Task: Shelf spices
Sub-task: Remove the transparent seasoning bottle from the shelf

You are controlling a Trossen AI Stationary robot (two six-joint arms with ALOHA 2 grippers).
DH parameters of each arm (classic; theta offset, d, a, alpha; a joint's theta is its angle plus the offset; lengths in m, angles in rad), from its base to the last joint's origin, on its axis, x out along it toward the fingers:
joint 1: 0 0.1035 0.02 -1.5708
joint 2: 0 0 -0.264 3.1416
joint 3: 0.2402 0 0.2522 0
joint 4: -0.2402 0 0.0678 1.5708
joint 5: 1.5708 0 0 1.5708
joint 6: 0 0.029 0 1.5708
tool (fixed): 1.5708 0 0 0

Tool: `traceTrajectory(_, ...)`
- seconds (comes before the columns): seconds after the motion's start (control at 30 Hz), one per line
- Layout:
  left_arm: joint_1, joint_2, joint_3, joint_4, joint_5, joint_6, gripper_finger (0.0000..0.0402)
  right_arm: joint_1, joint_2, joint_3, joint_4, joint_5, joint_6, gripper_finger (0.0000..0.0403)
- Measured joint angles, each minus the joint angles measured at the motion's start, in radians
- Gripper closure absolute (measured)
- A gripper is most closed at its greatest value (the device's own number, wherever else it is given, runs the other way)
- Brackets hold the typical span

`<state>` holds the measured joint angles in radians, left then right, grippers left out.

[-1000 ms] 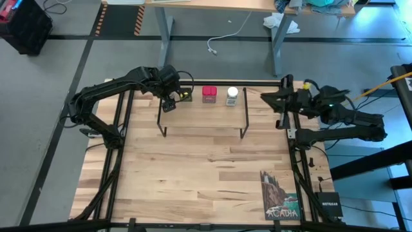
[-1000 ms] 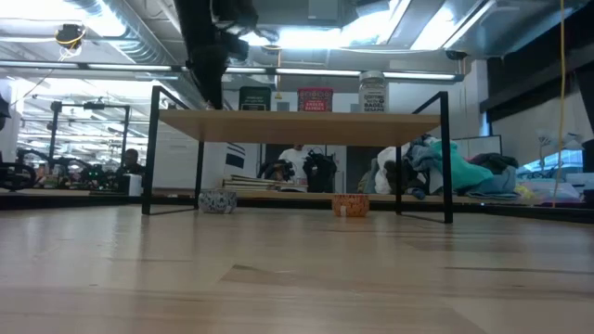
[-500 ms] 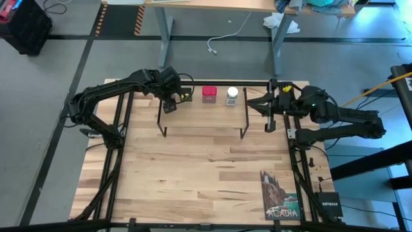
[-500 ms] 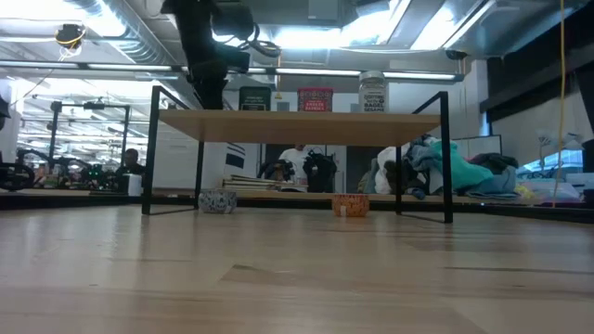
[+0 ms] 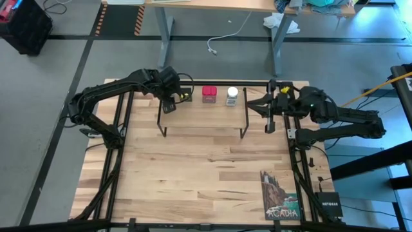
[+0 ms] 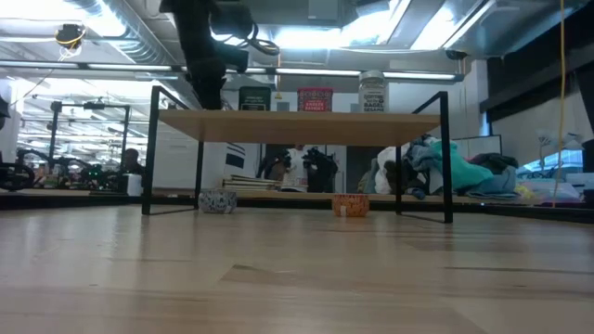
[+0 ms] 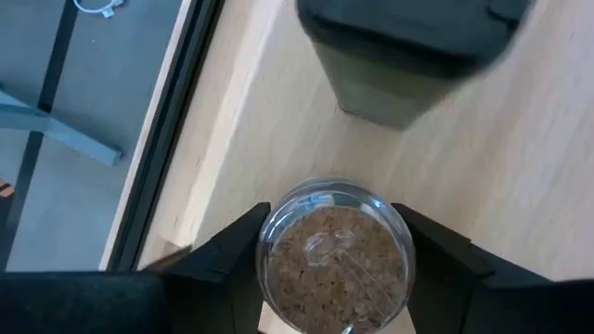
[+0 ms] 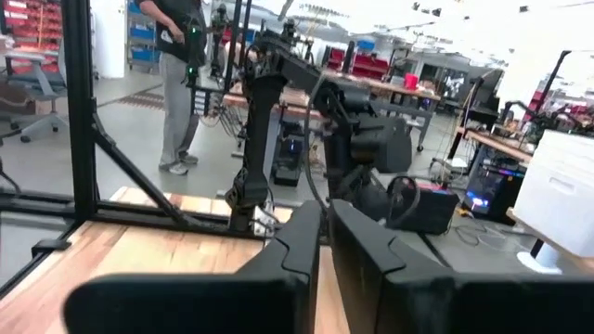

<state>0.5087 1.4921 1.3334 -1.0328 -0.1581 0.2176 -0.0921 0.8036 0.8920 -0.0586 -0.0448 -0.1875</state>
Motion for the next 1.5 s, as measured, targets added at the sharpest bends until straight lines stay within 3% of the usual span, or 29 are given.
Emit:
traceTrajectory(0.17, -0.026, -0.003, 0.048, -0.099, 0.005, -0.005, 0.022, 0.0, 0.0, 0.0, -0.014, 0.0, 0.0, 0.0368)
traceTrajectory(0.5, -0.143, -0.095, 0.193, -0.103, 0.022, -0.064, 0.022, 0.0, 0.0, 0.0, -0.021, 0.0, 0.005, 0.0368)
traceTrajectory(0.9, -0.485, -0.106, 0.2, -0.031, 0.042, -0.272, 0.022, 0.0, 0.0, 0.0, -0.025, 0.0, -0.02, 0.0368)
traceTrajectory(1.2, -0.729, -0.043, 0.2, 0.076, -0.026, -0.367, 0.022, 0.0, 0.0, 0.0, -0.04, 0.0, -0.035, 0.0368)
traceTrajectory(1.5, -0.846, 0.088, 0.2, 0.107, -0.04, -0.437, 0.022, 0.0, 0.0, 0.0, -0.064, 0.0, -0.048, 0.0368)
